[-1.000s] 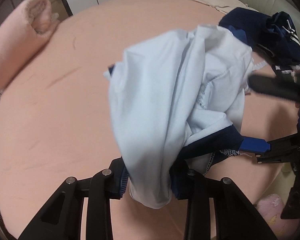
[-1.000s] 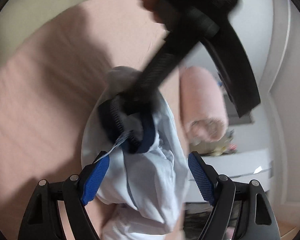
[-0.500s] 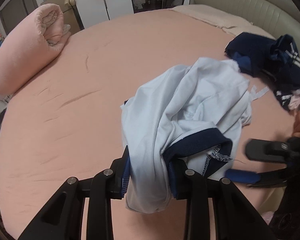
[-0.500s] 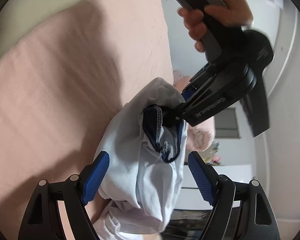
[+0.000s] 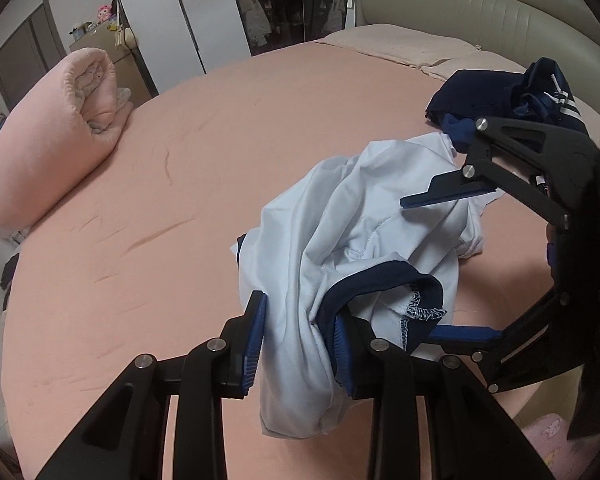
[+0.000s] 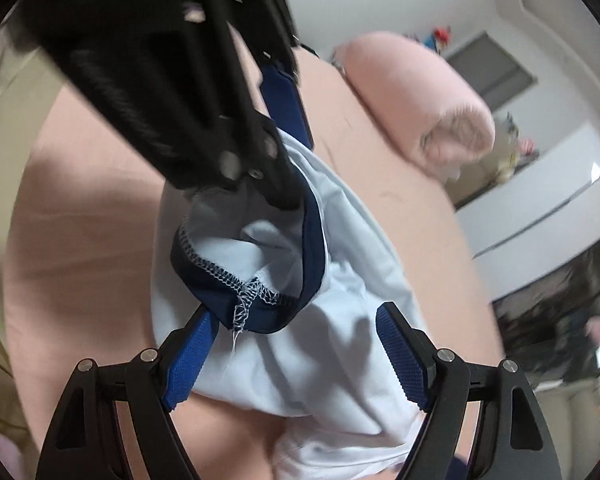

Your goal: Fold clothes

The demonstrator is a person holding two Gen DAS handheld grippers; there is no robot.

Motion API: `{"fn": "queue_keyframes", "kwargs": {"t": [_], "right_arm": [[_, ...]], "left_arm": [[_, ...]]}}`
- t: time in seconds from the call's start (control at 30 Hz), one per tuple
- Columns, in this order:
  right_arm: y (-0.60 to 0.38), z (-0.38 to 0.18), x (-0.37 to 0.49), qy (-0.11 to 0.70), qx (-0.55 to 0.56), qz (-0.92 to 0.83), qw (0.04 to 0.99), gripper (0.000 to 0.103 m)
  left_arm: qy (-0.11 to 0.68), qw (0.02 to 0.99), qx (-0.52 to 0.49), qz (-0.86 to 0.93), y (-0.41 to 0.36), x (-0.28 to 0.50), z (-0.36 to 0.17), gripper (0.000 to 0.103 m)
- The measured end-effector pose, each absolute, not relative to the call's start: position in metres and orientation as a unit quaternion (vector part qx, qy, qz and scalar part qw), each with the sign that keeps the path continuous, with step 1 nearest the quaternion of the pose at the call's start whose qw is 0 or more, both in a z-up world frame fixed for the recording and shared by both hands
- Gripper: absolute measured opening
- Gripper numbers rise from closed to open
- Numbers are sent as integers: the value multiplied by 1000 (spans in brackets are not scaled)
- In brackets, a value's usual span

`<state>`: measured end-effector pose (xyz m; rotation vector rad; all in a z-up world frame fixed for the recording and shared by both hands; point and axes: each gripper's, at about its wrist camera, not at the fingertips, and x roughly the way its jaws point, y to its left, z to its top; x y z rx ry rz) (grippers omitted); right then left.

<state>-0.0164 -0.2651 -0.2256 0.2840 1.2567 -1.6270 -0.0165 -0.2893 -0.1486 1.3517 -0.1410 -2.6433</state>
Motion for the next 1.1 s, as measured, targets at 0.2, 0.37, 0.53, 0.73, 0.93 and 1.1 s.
{"fn": "queue_keyframes", "kwargs": {"t": [0.2,0.37,0.53,0.73,0.93,1.1], "right_arm": [[-284,-212,-20,512,133,-676,513,80],[-282,-205,-33,435,238,-678,543,80],[-286,-191,-46,379,289,-677,561,80],[-280,-174,-74,299,365,-681,560,81],[-297,-194,-98,290,398,-704,512,80],[-314,-201,-97,324,364,-722,491,66]], "left_arm": [[-27,83,459,-884,-294,-14,-153,29],[-3,90,460,-883,-299,-14,-154,29],[10,94,458,-884,-301,-13,-152,29],[26,77,444,-892,-302,-7,-141,29],[6,71,444,-893,-297,-4,-139,29],[37,58,439,-896,-296,-2,-137,29]]}}
